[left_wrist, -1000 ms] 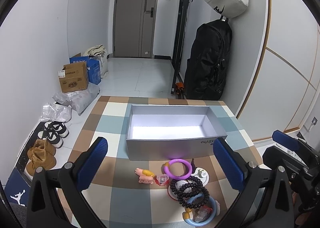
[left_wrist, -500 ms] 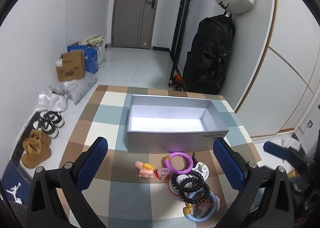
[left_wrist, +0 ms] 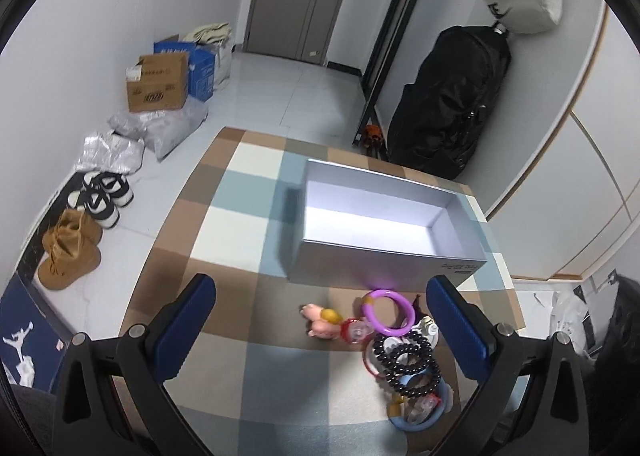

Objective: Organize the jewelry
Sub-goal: 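Lower the right gripper onto the black coiled bracelets and close it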

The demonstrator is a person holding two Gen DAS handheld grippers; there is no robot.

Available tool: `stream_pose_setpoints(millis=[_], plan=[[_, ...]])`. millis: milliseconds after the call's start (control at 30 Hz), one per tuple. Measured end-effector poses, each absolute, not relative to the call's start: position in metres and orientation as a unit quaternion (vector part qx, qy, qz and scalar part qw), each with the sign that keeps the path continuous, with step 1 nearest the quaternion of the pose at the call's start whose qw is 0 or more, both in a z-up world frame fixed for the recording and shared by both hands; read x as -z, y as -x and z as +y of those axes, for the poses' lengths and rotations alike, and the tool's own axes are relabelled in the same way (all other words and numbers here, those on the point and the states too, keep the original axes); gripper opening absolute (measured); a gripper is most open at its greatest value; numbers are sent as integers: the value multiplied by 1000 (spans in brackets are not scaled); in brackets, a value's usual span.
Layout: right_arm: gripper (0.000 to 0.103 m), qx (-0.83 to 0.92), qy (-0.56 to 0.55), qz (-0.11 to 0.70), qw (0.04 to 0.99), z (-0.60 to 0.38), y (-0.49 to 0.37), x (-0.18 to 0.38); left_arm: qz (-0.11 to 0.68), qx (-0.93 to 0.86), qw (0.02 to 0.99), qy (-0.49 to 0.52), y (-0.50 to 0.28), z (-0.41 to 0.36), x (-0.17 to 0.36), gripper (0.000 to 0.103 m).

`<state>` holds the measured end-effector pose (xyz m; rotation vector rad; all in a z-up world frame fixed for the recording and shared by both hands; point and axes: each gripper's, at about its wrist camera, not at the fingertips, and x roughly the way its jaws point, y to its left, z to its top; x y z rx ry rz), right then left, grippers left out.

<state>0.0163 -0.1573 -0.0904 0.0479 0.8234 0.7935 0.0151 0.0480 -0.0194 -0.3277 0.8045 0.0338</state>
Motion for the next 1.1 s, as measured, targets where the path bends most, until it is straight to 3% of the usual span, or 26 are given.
stream_pose_setpoints(millis=[200,333,667,833,1100], plan=[[95,-379,-33,409,829,-144,-26,100,404,-25,898,174,-17,61,22,102],[85,-381,-41,427,820,-133,-39,107,418,-24,890,181,-16,67,27,102],[72,-353,-12,452,819,-105,-52,120,438,-22,881,180,-16,75,31,102],[52,-342,-5,454,823,-102,-53,121,441,-22,879,180,-14,79,32,102],[45,-344,-26,454,822,-112,-56,120,442,-21,880,174,-15,76,31,102]])
